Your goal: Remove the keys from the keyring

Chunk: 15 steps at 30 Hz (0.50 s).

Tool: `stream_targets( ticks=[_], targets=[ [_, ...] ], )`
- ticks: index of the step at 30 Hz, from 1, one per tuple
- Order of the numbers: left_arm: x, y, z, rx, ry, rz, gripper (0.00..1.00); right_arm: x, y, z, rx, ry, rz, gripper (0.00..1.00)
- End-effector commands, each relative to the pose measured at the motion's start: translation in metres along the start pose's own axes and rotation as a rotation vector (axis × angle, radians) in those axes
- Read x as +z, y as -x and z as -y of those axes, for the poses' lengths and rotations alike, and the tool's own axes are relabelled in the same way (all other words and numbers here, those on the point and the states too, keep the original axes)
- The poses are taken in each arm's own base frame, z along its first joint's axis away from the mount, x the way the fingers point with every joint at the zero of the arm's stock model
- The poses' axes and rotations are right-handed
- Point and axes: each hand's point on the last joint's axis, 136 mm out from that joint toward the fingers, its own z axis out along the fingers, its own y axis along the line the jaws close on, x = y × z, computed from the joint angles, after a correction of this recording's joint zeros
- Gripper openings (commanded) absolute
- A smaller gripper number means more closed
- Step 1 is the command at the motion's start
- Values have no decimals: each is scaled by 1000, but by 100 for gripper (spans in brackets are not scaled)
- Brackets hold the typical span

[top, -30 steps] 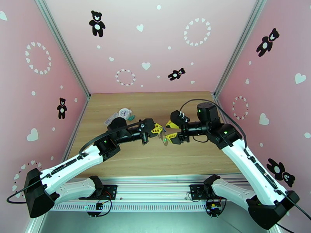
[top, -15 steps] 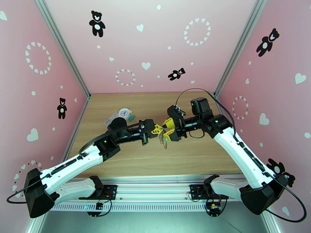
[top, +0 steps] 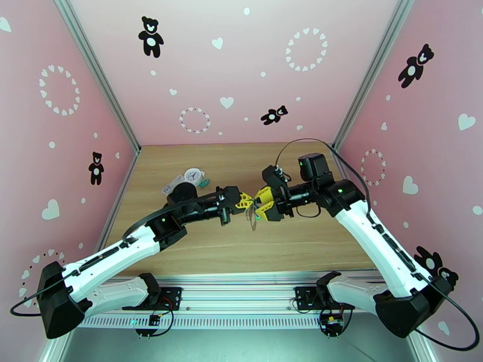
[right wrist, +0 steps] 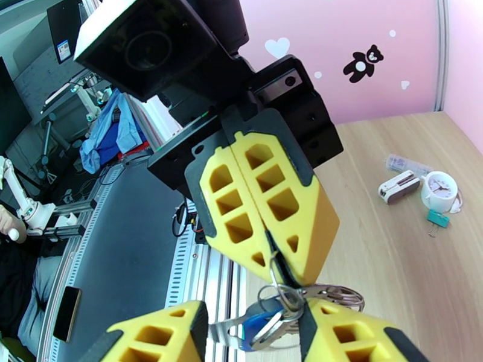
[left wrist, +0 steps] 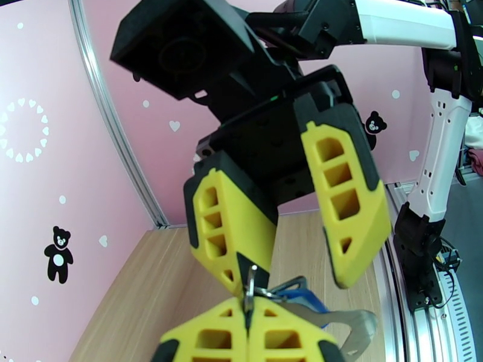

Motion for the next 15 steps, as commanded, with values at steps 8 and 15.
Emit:
stream_targets(
  ticks=[8,15],
  targets=[
    [-1,12,-10,26,36,16,0,-4,8,-1,21,-32,8,31],
    [0,9,-11,25,36,10,0,-7,13,3,27,-80,13,25]
  ],
)
